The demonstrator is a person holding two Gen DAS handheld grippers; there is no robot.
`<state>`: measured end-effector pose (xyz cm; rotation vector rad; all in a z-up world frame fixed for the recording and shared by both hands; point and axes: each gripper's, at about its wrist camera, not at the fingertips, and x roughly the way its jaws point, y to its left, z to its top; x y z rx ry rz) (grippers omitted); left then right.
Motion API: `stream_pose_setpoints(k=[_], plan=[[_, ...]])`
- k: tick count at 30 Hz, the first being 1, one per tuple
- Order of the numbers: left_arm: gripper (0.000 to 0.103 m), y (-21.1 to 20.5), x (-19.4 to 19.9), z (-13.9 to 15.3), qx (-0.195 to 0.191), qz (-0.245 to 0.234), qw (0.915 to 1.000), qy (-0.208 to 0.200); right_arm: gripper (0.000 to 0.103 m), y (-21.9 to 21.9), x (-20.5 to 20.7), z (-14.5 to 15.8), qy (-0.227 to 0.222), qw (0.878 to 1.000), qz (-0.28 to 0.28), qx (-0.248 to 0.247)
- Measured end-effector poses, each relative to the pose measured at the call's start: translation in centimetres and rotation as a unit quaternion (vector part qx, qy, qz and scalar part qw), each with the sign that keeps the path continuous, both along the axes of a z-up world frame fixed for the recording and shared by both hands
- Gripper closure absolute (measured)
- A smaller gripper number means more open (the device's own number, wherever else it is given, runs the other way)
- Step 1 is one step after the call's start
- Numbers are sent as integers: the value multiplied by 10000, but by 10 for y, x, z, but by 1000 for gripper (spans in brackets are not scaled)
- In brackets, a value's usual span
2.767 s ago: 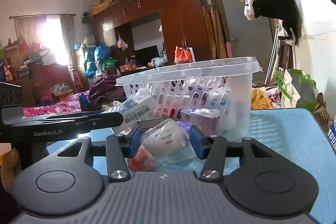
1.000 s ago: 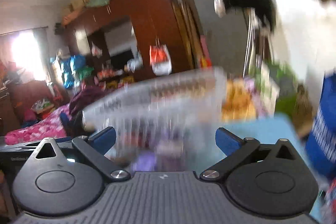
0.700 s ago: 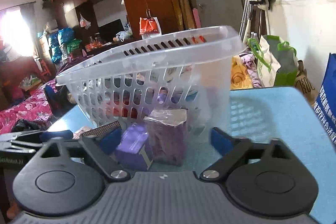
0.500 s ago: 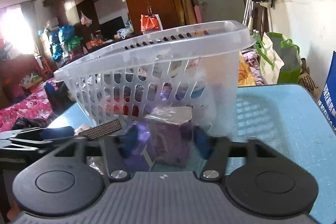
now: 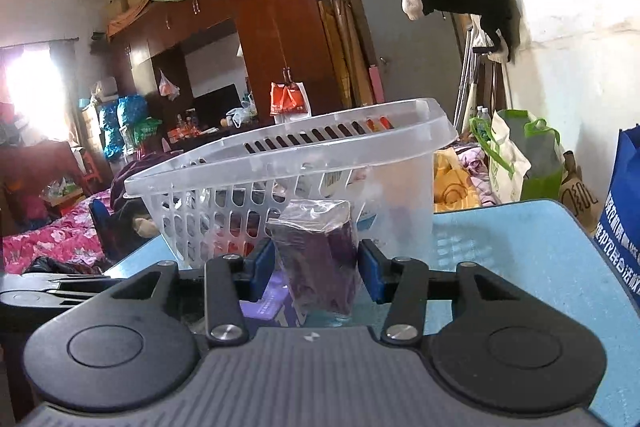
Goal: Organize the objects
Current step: 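Grasp the white box with the left gripper while the right gripper grasps a purple box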
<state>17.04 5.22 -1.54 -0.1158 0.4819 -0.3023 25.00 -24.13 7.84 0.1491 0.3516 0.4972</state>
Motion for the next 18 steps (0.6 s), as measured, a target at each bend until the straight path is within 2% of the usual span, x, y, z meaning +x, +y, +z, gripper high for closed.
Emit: stream_pose_setpoints(k=[6,13,18], plan=[[60,4,0,-2,-106,-84,9999,70,53,1,1,0,25,10000,41,37],[57,-1,-1,-1,89,-47,9999,52,52,1,1,0,40,10000,50,65],[51,-4,0,0,109,-19,9999,29,51,2,1,0,39,10000,58,67]])
